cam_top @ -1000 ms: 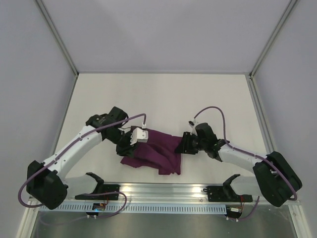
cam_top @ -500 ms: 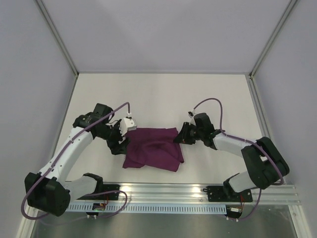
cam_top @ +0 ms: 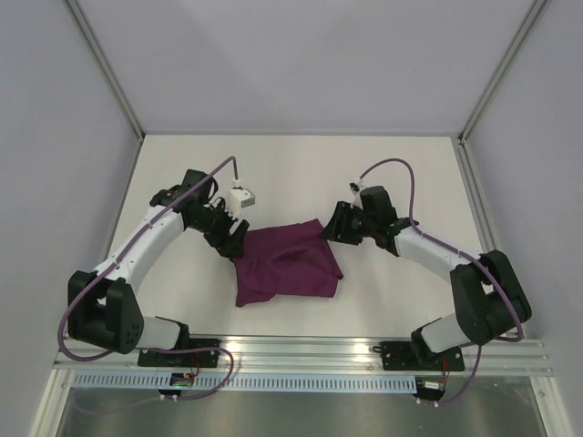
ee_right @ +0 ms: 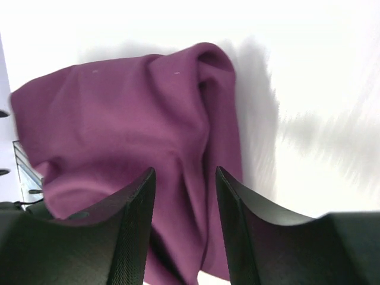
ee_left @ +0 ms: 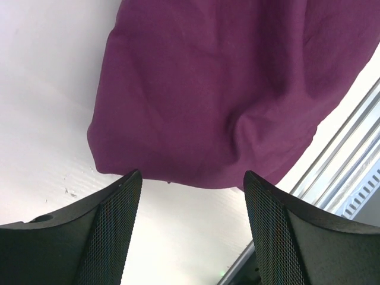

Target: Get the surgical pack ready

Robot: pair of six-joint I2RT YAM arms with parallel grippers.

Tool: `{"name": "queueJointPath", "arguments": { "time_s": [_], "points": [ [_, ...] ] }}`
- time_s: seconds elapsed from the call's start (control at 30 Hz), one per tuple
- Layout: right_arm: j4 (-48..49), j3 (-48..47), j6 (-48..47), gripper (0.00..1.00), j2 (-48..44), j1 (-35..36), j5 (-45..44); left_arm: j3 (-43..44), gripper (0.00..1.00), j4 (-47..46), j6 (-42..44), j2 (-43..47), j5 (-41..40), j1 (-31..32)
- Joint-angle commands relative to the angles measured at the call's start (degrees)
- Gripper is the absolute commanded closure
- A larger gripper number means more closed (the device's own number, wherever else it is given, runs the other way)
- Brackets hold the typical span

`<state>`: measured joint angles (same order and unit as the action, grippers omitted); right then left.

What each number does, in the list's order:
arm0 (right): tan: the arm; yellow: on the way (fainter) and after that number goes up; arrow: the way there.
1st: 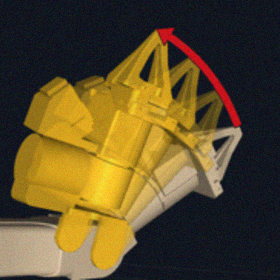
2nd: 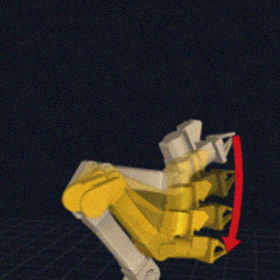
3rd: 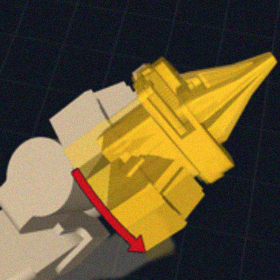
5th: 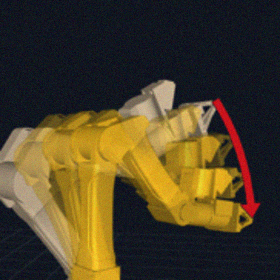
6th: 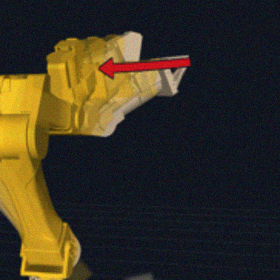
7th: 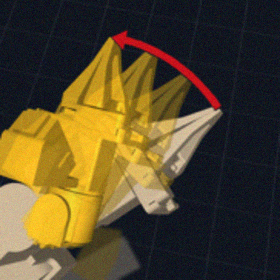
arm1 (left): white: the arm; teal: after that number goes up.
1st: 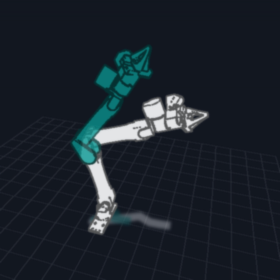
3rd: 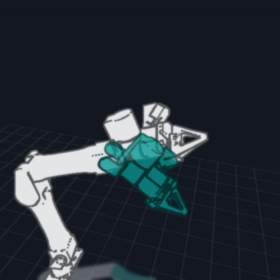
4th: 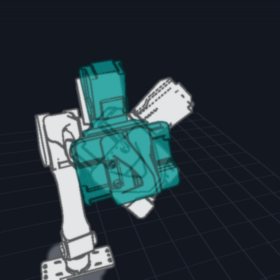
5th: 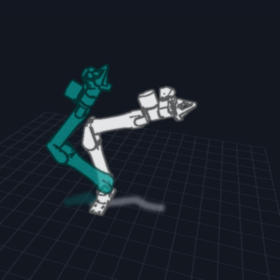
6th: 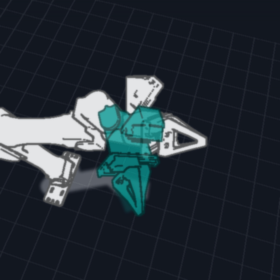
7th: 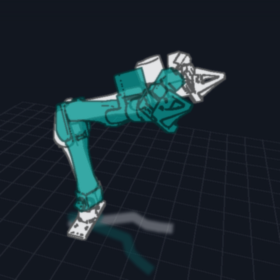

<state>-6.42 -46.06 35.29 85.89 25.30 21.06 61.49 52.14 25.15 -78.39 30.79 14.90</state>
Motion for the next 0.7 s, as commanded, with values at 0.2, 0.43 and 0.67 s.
{"name": "queueJointPath", "arguments": {
  "time_s": [0.2, 0.43, 0.67],
  "points": [
    [3.2, 4.3, 0.0, 0.60, -3.4, 1.5, 1.5, -1.5, 0.32, -2.5, -2.9, -4.0, -0.5, -0.2],
    [5.8, 4.6, 1.4, 0.73, -0.3, 2.4, 1.8, -2.4, 0.57, -2.3, -2.3, -3.0, -0.3, -0.2],
    [1.9, 4.6, 1.0, 1.00, -4.3, 2.4, 0.7, -3.6, 0.97, -1.6, -0.7, -2.9, -0.8, -0.2]
  ]
}}
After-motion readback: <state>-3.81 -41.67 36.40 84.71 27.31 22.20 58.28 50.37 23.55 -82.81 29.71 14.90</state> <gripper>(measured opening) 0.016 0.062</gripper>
